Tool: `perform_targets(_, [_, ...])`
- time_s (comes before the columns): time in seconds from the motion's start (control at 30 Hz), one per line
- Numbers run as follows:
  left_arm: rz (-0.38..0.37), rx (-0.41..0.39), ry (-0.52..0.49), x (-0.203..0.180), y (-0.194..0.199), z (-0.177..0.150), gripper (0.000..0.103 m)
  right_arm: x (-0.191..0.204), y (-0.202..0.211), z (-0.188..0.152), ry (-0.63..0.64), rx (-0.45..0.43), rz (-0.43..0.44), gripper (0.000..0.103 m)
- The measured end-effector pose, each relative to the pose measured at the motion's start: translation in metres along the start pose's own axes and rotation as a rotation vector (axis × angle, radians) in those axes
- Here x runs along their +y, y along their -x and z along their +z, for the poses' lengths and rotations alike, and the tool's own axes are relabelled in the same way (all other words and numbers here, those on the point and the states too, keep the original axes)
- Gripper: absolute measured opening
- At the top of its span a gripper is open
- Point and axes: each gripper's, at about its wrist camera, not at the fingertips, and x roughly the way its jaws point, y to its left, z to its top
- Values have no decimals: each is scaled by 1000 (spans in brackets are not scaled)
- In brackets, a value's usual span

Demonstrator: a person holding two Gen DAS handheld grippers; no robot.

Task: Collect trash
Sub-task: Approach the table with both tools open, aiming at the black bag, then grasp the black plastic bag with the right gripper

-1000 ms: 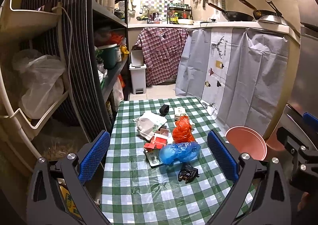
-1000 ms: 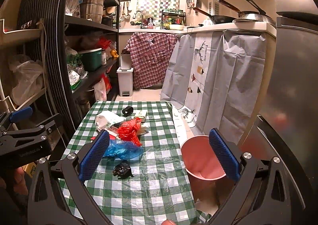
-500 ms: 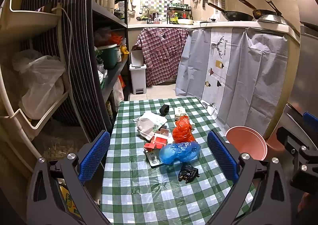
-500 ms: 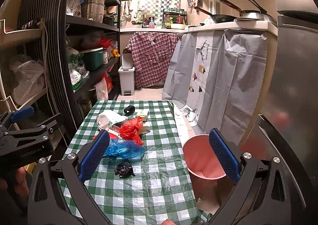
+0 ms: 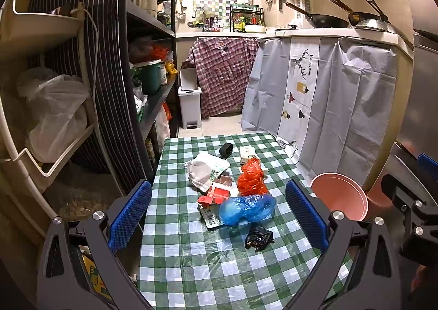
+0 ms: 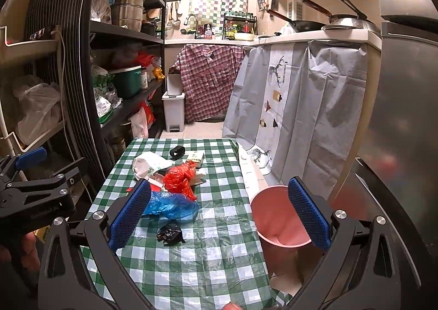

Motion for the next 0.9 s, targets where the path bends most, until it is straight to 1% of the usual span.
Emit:
perform_targets(0.27, [1, 2, 0, 0, 0, 0, 95, 1, 0, 0, -2, 2, 1, 98])
perform_targets(0.47, [-2, 15, 10, 2, -7, -3, 95, 2, -5, -2, -10, 13, 19, 98])
perform_targets(0.57, [18, 20, 4, 5, -15, -5, 95, 1, -11, -4, -18, 18, 32, 98])
perform_targets(0.67, [55, 19, -4, 10, -26, -9, 95, 2, -20, -8, -23, 27, 46, 98])
perform_targets(0.77, [87, 24, 13, 19, -41, -18, 95, 5, -39, -17, -14, 47, 81, 98])
perform_targets(0.83, [102, 35, 36, 28, -55, -27, 95, 8, -54, -26, -10, 61, 111, 98])
perform_targets(0.9, [114, 48, 59, 35, -68, -36, 95, 16, -76, -38, 6, 95, 141, 98])
